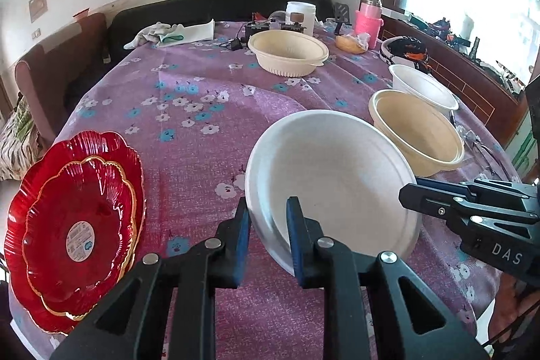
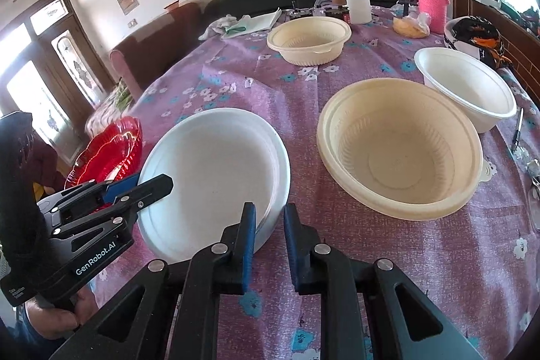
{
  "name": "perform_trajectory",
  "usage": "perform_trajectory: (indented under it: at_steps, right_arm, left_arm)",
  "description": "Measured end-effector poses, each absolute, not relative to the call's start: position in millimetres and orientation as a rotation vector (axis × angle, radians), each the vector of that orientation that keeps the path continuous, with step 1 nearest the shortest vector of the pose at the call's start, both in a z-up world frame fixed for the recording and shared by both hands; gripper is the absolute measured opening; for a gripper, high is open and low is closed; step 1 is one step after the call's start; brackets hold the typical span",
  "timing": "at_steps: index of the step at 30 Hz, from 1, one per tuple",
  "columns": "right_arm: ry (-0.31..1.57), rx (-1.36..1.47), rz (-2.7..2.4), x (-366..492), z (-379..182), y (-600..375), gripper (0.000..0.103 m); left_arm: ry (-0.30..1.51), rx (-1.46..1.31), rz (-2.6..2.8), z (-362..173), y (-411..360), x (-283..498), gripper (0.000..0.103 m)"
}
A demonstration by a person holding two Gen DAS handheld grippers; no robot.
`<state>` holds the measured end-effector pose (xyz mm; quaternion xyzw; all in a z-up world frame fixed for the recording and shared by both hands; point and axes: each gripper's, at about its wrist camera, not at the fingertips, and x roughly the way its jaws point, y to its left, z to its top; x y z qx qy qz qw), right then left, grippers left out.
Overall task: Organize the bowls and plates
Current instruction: 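Carry the held white bowl with the right tool toward the red plates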
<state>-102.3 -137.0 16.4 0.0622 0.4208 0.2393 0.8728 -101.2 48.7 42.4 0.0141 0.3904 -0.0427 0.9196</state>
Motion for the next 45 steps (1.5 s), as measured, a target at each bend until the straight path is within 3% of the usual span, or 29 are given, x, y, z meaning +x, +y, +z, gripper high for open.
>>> perform_trajectory:
  at_steps: [45]
  right_arm:
    - [0.827,0.087,0.58,-120.2,59.0,-80.4,0.019]
  left_arm:
    - [0.649,-0.052,-0.011,88.7,106.3,-143.2,0.023]
